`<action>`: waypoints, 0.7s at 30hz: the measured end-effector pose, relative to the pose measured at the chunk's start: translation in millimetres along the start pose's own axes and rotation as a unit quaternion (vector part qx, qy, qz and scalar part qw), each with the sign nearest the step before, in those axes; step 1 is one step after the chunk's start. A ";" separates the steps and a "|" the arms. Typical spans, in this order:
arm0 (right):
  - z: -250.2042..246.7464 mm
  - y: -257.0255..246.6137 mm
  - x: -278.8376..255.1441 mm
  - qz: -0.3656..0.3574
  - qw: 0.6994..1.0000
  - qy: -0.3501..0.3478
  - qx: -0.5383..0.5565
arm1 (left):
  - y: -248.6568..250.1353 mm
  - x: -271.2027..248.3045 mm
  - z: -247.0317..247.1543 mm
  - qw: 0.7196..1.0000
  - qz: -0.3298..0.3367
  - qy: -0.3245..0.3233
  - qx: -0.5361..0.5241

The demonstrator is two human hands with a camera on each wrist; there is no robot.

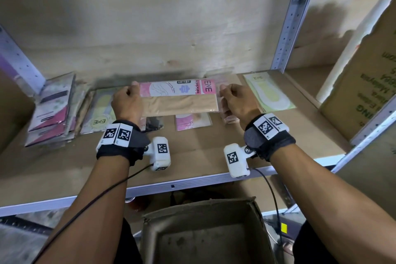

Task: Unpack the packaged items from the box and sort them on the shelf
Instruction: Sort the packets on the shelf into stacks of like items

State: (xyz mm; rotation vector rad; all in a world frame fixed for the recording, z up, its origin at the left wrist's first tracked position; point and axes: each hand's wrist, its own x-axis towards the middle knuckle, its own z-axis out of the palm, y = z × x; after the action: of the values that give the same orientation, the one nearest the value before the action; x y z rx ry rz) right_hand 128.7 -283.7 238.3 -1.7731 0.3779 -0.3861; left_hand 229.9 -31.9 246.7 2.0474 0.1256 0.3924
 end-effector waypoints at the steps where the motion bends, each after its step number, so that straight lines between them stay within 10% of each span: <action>1: 2.0 0.9 -0.4 0.007 1.000 0.019 -0.022 | 0.1 -1.1 0.3 1.000 0.002 -0.002 0.002; 7: 3.7 -3.9 -0.8 -0.022 0.992 0.074 -0.097 | -2.9 -1.1 -1.1 0.999 -0.012 -0.029 0.003; 21: 3.6 -3.7 -9.7 0.090 0.956 -0.052 0.273 | -1.3 -5.0 0.4 0.964 -0.148 -0.105 -0.194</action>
State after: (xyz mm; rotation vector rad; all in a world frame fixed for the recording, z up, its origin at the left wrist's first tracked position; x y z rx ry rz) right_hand 121.9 -275.4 240.5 -1.2018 0.3169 -0.2362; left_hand 225.4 -32.9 244.3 1.6373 0.2054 0.0077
